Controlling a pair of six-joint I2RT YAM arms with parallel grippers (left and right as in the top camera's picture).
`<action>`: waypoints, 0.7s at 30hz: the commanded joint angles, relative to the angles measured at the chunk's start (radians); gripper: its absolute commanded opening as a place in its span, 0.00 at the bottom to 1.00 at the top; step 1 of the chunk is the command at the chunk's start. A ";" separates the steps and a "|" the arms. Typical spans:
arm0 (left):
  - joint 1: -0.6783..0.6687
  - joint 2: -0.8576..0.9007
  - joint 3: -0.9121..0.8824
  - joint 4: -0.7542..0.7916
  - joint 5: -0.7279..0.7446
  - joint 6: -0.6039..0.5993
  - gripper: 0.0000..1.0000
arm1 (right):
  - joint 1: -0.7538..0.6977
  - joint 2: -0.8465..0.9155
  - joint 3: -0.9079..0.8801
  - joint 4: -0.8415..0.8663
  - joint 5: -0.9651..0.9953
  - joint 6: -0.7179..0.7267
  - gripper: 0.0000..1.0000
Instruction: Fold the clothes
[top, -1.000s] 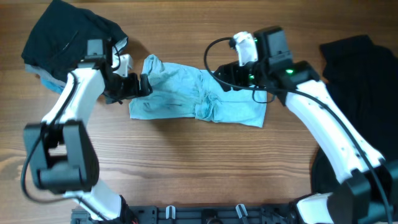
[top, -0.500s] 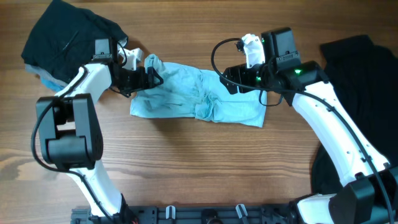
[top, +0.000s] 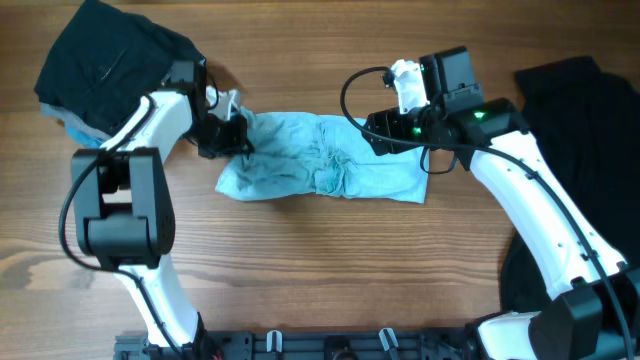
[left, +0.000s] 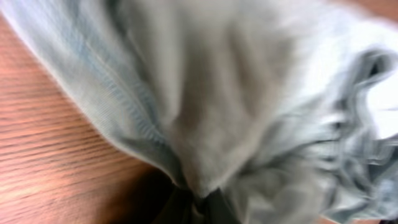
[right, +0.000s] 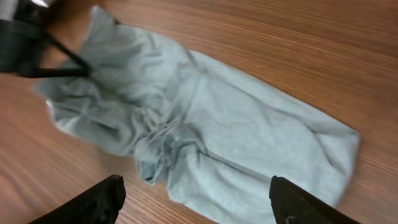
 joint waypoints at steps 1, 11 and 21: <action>-0.105 -0.140 0.171 -0.056 -0.050 -0.014 0.04 | -0.091 -0.003 0.008 -0.006 0.068 0.155 0.79; -0.560 -0.066 0.219 0.026 -0.139 -0.293 0.06 | -0.499 -0.006 0.008 -0.027 -0.095 0.223 0.79; -0.665 -0.062 0.372 -0.061 -0.260 -0.331 1.00 | -0.496 -0.006 0.007 -0.034 -0.304 -0.006 0.79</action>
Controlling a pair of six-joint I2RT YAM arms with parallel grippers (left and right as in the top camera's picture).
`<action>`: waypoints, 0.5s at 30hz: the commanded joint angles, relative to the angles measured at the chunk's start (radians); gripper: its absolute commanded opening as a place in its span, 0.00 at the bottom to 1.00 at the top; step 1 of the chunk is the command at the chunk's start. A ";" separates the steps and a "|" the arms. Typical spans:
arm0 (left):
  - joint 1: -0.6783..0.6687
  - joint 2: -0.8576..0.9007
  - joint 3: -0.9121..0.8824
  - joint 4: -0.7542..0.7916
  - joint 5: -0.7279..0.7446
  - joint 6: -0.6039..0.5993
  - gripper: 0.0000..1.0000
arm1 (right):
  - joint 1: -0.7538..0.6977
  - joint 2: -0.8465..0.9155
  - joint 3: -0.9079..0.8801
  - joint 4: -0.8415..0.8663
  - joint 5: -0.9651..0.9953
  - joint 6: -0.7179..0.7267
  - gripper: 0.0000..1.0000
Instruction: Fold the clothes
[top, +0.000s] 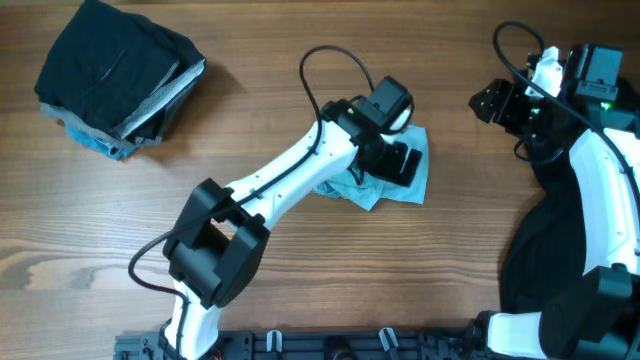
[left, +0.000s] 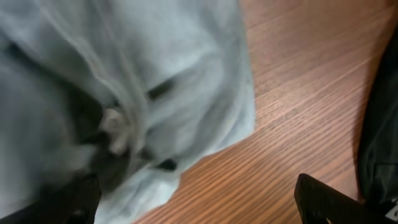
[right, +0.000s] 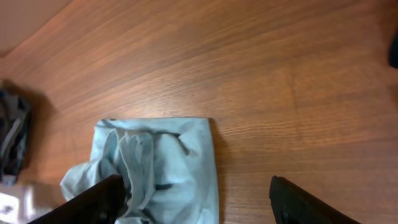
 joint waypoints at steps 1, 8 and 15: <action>0.089 -0.069 0.134 -0.079 -0.066 -0.019 1.00 | 0.047 -0.006 0.007 -0.013 -0.144 -0.136 0.80; 0.375 -0.109 0.163 -0.274 -0.167 -0.015 0.18 | 0.321 0.052 0.007 -0.032 0.067 -0.076 0.66; 0.568 -0.100 0.163 -0.372 -0.077 0.038 0.05 | 0.501 0.330 0.007 -0.043 0.029 0.016 0.67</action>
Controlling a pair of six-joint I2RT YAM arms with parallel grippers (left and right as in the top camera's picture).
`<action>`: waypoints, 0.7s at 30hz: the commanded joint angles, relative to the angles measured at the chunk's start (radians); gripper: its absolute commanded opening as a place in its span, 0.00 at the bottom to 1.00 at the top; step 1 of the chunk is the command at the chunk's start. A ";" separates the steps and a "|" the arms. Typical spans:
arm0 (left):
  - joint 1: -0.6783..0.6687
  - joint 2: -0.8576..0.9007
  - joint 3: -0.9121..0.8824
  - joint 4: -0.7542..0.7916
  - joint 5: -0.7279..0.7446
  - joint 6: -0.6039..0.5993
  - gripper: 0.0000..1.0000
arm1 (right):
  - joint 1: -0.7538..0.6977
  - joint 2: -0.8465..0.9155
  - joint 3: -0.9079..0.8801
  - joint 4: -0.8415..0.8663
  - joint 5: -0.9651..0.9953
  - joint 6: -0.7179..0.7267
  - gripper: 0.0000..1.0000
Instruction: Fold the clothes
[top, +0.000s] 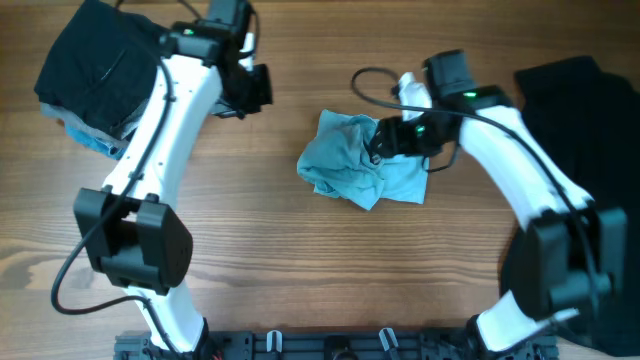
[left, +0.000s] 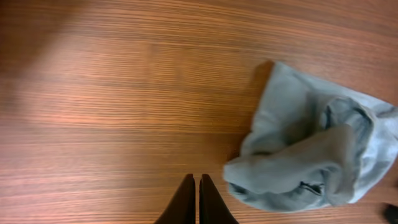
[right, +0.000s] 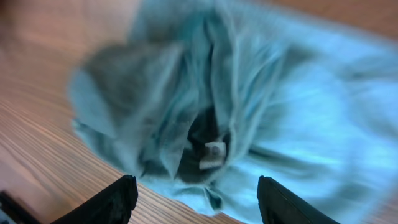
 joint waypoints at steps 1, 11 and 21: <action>0.049 0.003 0.003 -0.019 0.059 0.032 0.06 | 0.049 0.120 0.006 -0.016 0.004 0.108 0.67; 0.047 0.018 0.003 0.002 0.059 0.058 0.09 | -0.065 -0.151 0.043 -0.053 0.228 0.035 0.04; 0.003 0.021 0.003 0.013 0.059 0.058 0.26 | -0.084 -0.160 0.026 -0.215 0.464 0.166 0.70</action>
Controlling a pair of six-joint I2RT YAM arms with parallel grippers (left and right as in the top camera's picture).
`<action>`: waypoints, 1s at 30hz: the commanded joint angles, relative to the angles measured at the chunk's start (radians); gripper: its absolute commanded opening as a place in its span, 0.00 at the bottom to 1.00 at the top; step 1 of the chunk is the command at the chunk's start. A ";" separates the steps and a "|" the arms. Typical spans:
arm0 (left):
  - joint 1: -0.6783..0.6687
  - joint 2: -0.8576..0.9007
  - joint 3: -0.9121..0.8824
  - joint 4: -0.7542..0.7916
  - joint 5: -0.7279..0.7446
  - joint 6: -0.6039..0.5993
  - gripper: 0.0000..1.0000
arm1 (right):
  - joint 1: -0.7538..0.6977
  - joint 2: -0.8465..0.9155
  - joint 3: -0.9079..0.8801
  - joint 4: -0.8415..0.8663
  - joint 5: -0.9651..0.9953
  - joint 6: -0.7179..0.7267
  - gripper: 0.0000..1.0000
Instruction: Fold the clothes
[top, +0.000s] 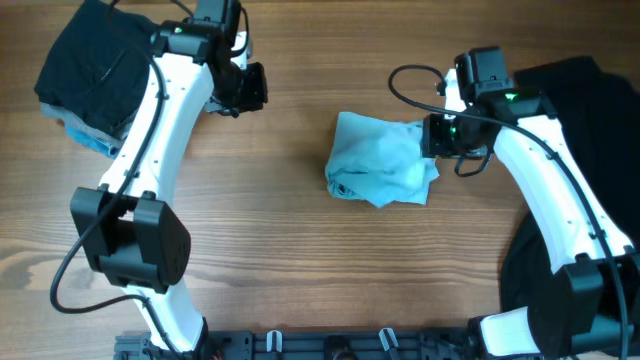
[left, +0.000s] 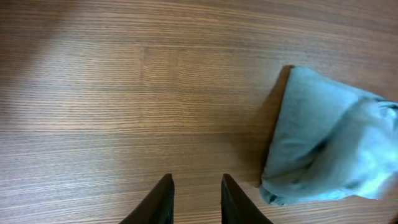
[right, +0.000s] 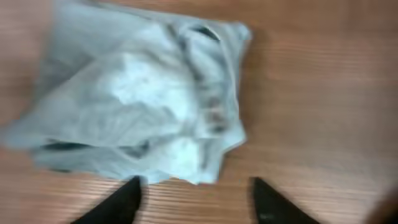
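Note:
A light blue garment (top: 381, 159) lies in a folded, bunched bundle at the table's middle; it shows as the blue garment (left: 329, 155) in the left wrist view and as the blue garment (right: 140, 102) in the right wrist view. My right gripper (top: 432, 137) hangs at its right edge, open and holding nothing, its fingertips (right: 127, 196) just past the cloth. My left gripper (top: 250, 90) is far to the upper left over bare wood, open and holding nothing, seen as the left gripper (left: 194, 190).
A stack of folded dark clothes (top: 105, 70) sits at the back left corner. A heap of black clothing (top: 585, 150) lies along the right edge. The wooden tabletop (top: 300, 250) stretches between them.
The blue bundle now lies more to the right and more compact. My right gripper sits at its right edge, clear of the cloth. My left gripper's jaws, shut before, are open.
First the blue garment lay spread out, my left gripper at its left end and my right at its top right. Then my left arm was over the cloth's right half, folded over. Then my left gripper was back upper left, my right in the crumpled cloth.

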 joint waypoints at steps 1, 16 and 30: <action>-0.017 0.016 0.003 0.006 0.013 0.010 0.27 | 0.001 0.018 -0.007 0.006 0.103 0.083 0.75; -0.103 0.016 -0.218 0.156 0.202 0.013 0.77 | -0.001 0.427 -0.020 0.139 -0.275 0.055 0.04; -0.280 0.114 -0.523 0.773 0.575 -0.168 0.94 | -0.008 0.412 -0.019 0.138 -0.312 0.050 0.04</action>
